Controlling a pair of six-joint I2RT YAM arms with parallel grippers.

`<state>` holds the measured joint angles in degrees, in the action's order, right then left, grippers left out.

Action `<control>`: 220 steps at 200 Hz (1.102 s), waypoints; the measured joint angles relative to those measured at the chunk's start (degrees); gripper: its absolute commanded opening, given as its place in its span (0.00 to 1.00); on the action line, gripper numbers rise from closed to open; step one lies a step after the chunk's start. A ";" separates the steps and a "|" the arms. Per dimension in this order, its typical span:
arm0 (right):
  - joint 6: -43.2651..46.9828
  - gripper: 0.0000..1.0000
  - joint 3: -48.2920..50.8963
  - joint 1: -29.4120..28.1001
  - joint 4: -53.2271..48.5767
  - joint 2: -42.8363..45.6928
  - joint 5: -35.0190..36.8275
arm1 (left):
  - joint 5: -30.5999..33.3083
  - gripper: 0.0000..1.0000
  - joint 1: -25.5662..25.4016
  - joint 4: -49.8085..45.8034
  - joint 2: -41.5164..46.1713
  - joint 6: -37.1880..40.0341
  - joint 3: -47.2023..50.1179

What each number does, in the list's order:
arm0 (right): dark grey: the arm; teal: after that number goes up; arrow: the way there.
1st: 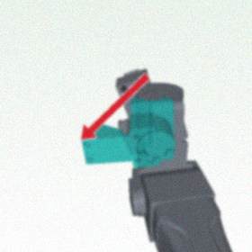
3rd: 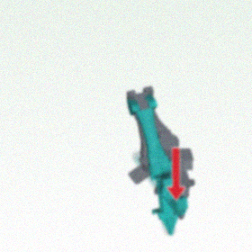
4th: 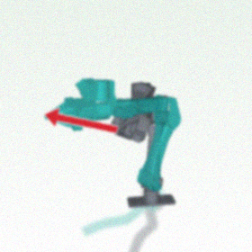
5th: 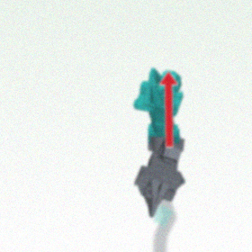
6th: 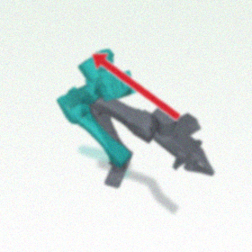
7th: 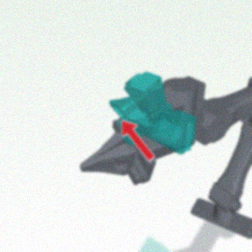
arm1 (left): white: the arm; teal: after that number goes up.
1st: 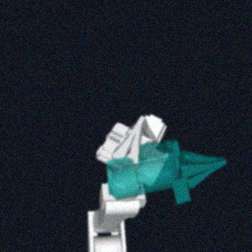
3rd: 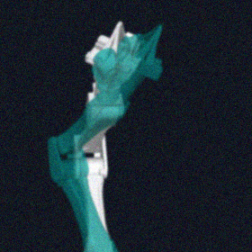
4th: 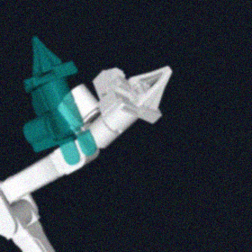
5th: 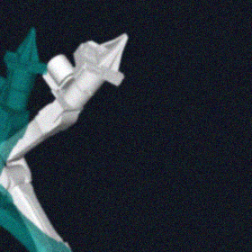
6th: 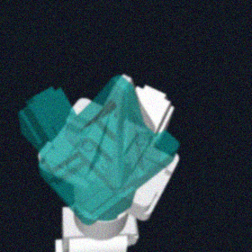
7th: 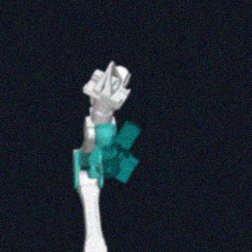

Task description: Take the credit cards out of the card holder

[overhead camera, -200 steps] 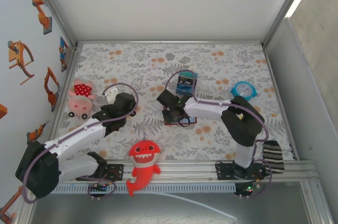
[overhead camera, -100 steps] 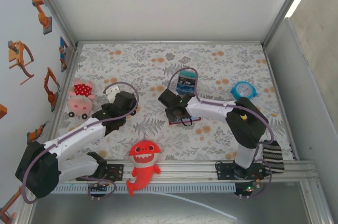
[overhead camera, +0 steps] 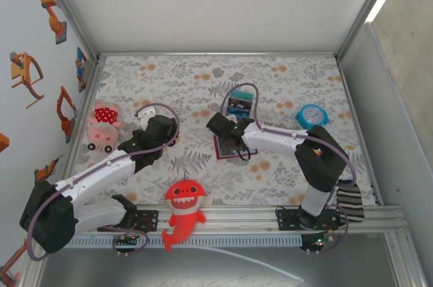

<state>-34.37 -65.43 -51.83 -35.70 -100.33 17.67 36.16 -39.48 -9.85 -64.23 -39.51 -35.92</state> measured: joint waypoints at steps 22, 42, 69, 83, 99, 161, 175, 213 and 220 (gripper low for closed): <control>-0.17 0.38 1.31 1.42 -0.07 1.18 0.00 | -0.04 0.97 -1.11 0.39 -1.03 0.90 -0.96; -0.15 0.38 2.60 2.84 0.28 2.47 -0.59 | -0.07 0.97 -2.38 0.52 -2.71 1.68 -2.08; -0.20 0.35 5.81 5.31 2.21 4.37 -3.32 | -0.20 0.97 -4.00 1.05 -5.25 2.67 -3.76; -0.15 0.34 7.43 6.69 3.17 4.98 -4.70 | -0.24 0.97 -4.76 1.38 -6.54 3.21 -4.61; -0.33 0.32 9.29 8.46 4.46 5.62 -6.51 | -0.81 0.97 -5.53 1.77 -8.22 3.96 -5.66; -0.33 0.28 12.57 11.96 7.56 6.73 -9.97 | -5.38 0.97 -7.10 3.98 -14.14 4.85 -8.46; -0.33 0.27 12.83 12.33 7.78 6.73 -10.29 | -6.16 0.97 -7.21 4.24 -14.91 4.90 -8.76; -0.37 0.26 13.03 12.52 7.85 6.71 -11.76 | -7.54 0.97 -7.37 4.50 -16.26 5.46 -9.64; -0.46 0.25 13.29 12.52 8.15 6.71 -12.20 | -7.74 0.97 -7.41 4.55 -16.57 5.62 -9.86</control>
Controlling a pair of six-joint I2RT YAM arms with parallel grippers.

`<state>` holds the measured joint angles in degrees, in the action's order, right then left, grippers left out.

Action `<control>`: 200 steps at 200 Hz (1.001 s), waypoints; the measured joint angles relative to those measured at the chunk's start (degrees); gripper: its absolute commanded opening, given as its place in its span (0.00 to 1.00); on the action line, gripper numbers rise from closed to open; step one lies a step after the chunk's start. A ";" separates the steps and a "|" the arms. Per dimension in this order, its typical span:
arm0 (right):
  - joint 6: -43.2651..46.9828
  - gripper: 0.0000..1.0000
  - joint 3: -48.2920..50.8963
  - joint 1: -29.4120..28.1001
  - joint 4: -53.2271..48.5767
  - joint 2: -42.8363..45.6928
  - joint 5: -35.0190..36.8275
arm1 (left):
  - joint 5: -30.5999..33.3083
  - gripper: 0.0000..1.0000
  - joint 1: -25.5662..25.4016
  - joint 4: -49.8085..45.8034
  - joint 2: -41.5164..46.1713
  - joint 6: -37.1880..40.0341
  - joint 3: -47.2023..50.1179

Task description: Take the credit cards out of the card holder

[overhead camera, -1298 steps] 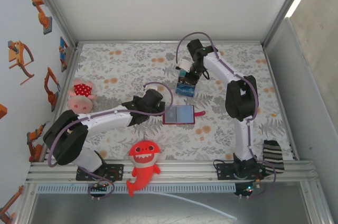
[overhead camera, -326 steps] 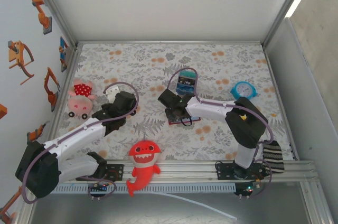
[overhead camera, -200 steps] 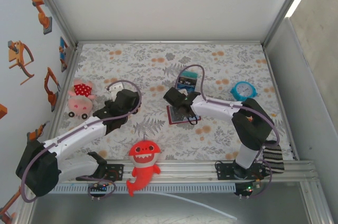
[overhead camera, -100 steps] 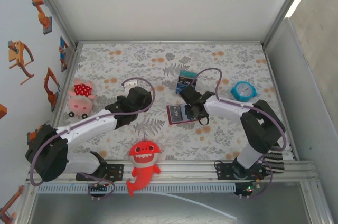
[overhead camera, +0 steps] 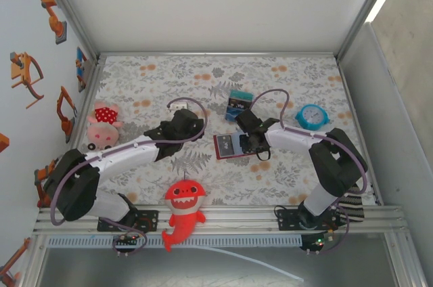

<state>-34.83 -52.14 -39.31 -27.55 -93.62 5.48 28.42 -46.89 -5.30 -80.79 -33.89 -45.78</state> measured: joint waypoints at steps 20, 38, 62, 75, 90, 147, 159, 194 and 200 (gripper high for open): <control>-0.55 0.25 1.05 0.00 0.39 0.00 -0.79 | -0.96 0.97 -0.04 0.20 -1.29 0.28 -0.90; -1.31 0.25 1.53 0.04 1.09 0.35 -1.18 | -1.90 0.97 -0.37 0.22 -3.02 0.83 -1.97; -2.56 0.25 2.93 0.09 2.54 1.42 -1.90 | -3.10 0.97 -1.29 0.39 -5.75 2.10 -3.54; -3.26 0.24 3.76 0.09 3.45 2.03 -2.34 | -3.45 0.97 -1.95 0.35 -7.23 3.08 -4.50; -4.26 0.24 4.55 0.07 4.35 2.60 -2.71 | -3.63 0.97 -2.71 0.31 -8.92 4.13 -5.70; -6.97 0.25 7.43 -0.59 4.59 5.86 -3.37 | -3.85 0.97 -4.42 0.28 -12.28 6.34 -6.82; -7.15 0.26 7.52 -0.63 3.39 6.73 -3.13 | -3.80 0.97 -4.83 0.24 -13.16 6.73 -6.82; -7.15 0.27 7.28 -0.63 0.59 10.80 -1.84 | -3.58 0.97 -6.99 0.15 -16.24 7.87 -7.04; -7.15 0.27 7.13 -0.63 0.28 11.28 -1.57 | -3.58 0.97 -7.37 0.13 -16.96 7.91 -7.19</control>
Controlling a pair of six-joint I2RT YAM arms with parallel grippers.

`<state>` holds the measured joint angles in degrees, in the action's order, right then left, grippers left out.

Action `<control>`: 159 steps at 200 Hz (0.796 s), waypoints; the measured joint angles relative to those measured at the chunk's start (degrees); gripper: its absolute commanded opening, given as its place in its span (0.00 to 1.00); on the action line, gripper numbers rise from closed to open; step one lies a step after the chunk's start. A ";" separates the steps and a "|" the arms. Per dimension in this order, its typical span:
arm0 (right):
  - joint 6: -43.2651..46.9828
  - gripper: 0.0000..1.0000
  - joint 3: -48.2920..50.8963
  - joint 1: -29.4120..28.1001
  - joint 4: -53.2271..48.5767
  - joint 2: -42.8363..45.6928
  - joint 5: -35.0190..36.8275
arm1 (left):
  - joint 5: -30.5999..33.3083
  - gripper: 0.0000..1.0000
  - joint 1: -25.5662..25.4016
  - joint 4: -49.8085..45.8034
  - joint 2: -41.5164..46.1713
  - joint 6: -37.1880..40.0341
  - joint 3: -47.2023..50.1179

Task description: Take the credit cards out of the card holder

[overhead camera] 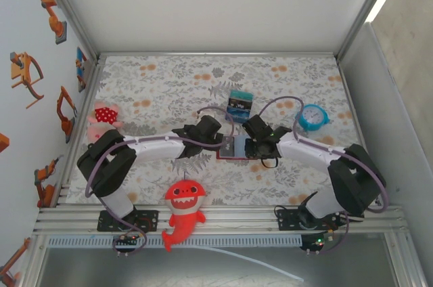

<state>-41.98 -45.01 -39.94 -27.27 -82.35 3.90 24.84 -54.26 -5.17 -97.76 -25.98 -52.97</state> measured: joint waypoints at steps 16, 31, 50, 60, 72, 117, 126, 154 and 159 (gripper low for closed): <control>0.00 0.27 -0.63 0.00 -0.59 0.92 0.17 | 0.00 0.97 -0.74 -0.04 -1.36 0.04 -0.48; 0.15 0.23 -0.96 0.00 -0.48 1.49 0.09 | 0.00 0.97 -1.16 -0.02 -1.95 -0.02 -0.96; 0.42 0.16 -1.03 0.00 -0.17 1.95 -0.92 | 0.04 0.97 -1.20 0.00 -1.97 -0.24 -1.03; 0.35 0.15 -1.03 0.02 0.24 2.03 -1.68 | 0.04 0.97 -1.20 -0.04 -1.99 -0.46 -1.03; 0.42 0.15 -1.03 0.20 1.11 2.03 -2.91 | 0.00 0.97 -1.05 0.00 -1.97 -0.96 -1.03; 0.39 0.13 -1.03 1.68 5.92 1.40 -8.41 | -0.92 0.97 -0.50 0.00 -1.97 -2.29 -0.90; 0.42 0.11 -1.03 1.86 6.71 0.74 -9.35 | -1.03 0.97 -0.48 0.00 -1.97 -2.45 -0.90; 0.42 0.10 -1.90 2.01 8.09 -2.47 -11.63 | -1.38 0.97 -0.46 -0.02 -1.99 -2.93 -0.87; 0.42 0.10 -2.08 2.01 8.35 -2.99 -12.00 | -1.38 0.97 -0.46 -0.04 -1.99 -2.99 -0.87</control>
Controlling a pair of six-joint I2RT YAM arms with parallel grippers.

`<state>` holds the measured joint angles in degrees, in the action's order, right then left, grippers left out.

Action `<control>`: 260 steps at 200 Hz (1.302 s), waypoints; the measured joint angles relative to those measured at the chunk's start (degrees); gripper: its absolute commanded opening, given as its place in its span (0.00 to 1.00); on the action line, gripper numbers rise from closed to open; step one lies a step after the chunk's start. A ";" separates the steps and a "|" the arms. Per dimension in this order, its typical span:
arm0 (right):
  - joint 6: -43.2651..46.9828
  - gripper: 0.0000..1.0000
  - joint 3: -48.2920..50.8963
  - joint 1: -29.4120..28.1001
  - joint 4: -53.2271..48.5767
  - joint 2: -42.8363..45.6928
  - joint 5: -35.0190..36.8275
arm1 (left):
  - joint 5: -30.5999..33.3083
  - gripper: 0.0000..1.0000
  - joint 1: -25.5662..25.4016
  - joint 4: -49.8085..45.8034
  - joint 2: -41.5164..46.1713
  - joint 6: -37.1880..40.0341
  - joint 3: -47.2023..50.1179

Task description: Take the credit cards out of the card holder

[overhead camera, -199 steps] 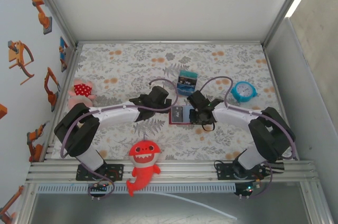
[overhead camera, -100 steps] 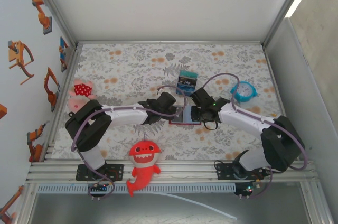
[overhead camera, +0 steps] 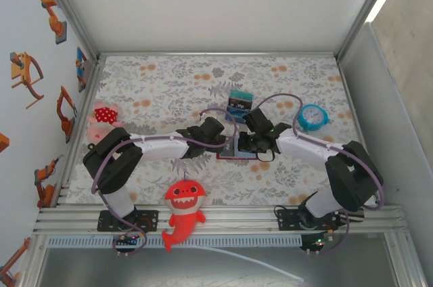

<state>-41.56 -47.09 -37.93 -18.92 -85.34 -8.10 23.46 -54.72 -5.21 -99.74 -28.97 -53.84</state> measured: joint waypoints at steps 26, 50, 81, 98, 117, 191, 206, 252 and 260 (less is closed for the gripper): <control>-0.02 0.10 -1.33 0.00 1.05 -2.38 -1.49 | 0.00 0.97 0.00 -0.15 -0.20 -0.13 0.02; -0.02 0.11 -1.95 0.00 2.12 -3.69 -2.25 | 0.00 0.97 0.00 -0.48 -0.68 -0.13 0.02; -0.07 0.14 -2.97 0.00 3.32 -6.67 -3.21 | 0.09 0.97 0.00 -1.33 -1.99 -0.09 0.02; -0.17 0.15 -3.08 0.00 3.48 -8.31 -3.63 | 0.09 0.97 0.00 -1.68 -2.49 -0.09 0.02; -0.46 0.15 -3.08 0.00 3.96 -9.55 -4.46 | 0.26 0.97 0.00 -1.73 -2.49 -0.09 0.02; -0.74 0.17 -3.08 0.63 4.87 -10.38 -5.42 | 0.76 0.97 0.00 -1.88 -2.49 0.13 0.02; -0.96 0.17 -2.99 0.81 5.27 -10.38 -5.44 | 0.79 0.97 0.00 -1.90 -2.49 0.15 0.02; -2.19 0.17 -1.05 1.62 8.85 -10.38 -7.58 | 0.96 0.97 0.00 -2.10 -2.51 0.15 0.00; -2.40 0.17 -0.59 1.79 9.68 -10.38 -8.00 | 1.01 0.97 0.00 -2.12 -2.51 0.15 0.00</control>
<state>-43.97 -47.68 -36.14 -9.23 -95.72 -16.10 24.47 -54.72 -7.33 -102.26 -28.82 -53.84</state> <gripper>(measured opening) 0.168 0.970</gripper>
